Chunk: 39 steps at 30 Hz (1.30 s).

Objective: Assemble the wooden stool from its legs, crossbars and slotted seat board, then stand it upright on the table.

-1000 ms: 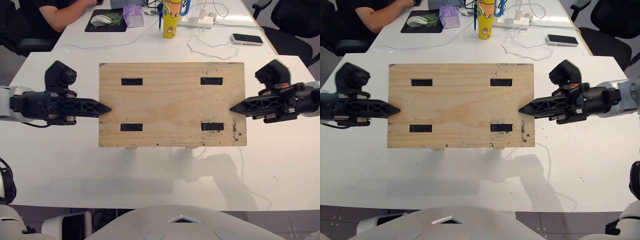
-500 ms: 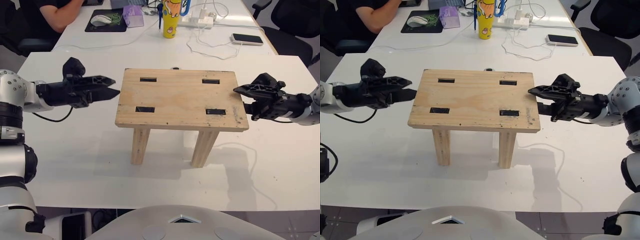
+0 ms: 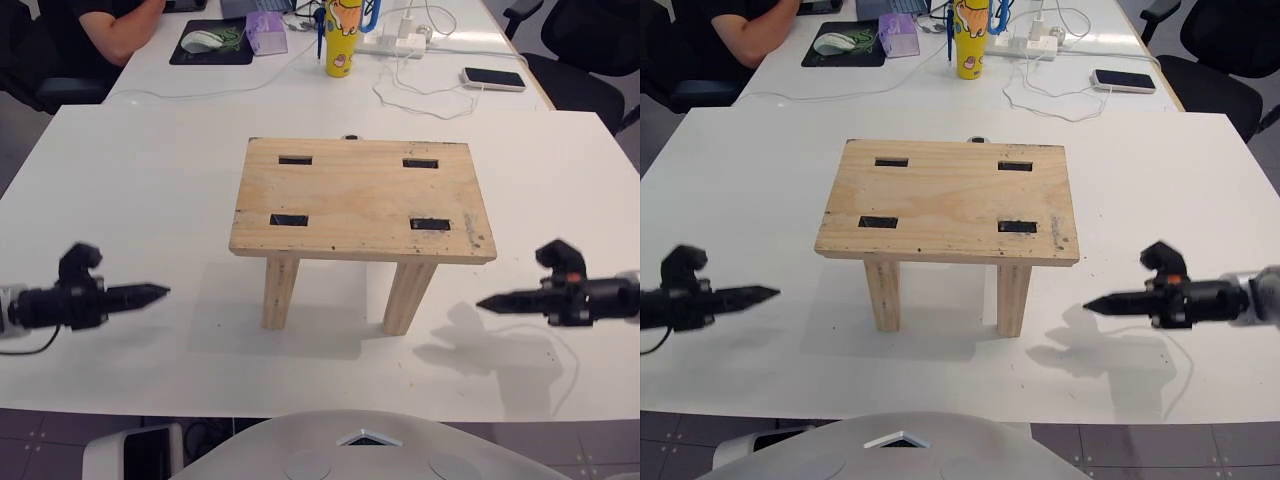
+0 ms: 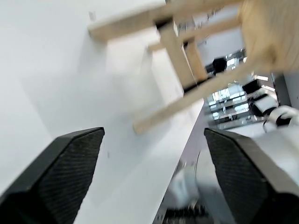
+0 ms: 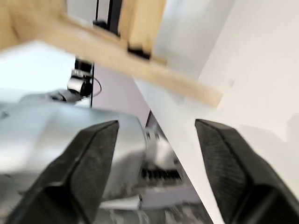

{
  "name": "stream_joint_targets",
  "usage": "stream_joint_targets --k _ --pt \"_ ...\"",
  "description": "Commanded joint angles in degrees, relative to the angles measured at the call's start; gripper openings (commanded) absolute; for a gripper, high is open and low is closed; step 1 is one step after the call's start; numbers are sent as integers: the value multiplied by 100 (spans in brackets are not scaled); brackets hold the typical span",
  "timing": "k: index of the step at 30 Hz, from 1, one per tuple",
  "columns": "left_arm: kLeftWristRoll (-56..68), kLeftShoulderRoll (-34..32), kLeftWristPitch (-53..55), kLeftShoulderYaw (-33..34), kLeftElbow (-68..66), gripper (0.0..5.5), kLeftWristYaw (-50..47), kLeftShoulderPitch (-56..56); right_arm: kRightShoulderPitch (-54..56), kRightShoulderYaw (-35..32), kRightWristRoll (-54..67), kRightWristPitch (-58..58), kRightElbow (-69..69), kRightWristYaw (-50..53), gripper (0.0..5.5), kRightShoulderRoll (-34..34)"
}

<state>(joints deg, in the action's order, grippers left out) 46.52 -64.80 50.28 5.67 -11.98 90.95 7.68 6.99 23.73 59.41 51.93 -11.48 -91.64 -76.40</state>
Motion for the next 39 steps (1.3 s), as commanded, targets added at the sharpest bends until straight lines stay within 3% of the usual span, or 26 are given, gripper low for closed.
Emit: stream_joint_targets --k 1,6,11,15,21,25,39 --pt "-1008 -356 -1771 1245 3610 325 121 2692 -3031 -1259 -1113 -2635 2874 895 239 -124" --pt "-897 274 -2069 1030 5131 234 -445 2356 -3072 -1340 -1537 -3417 3135 1216 147 857" --pt "-1401 920 -2673 211 5464 148 -1440 1414 -2253 -1415 -1909 -3823 3188 1920 60 1947" --pt "-1975 1145 -3081 -410 5269 84 -1782 1127 -1699 -1418 -2220 -3955 2861 1967 0 2419" --pt "-2487 1410 -3425 -1163 4563 3 -1954 440 -1283 -1344 -2568 -4029 2515 1780 0 2707" --pt "-2894 1796 -3709 -1601 3850 3 -2201 -88 -1061 -1358 -2769 -4105 2254 1740 0 2914" --pt "-3495 2645 -4352 -2096 1615 3 -2461 -1727 53 -1195 -3514 -4468 1138 1347 0 3424"
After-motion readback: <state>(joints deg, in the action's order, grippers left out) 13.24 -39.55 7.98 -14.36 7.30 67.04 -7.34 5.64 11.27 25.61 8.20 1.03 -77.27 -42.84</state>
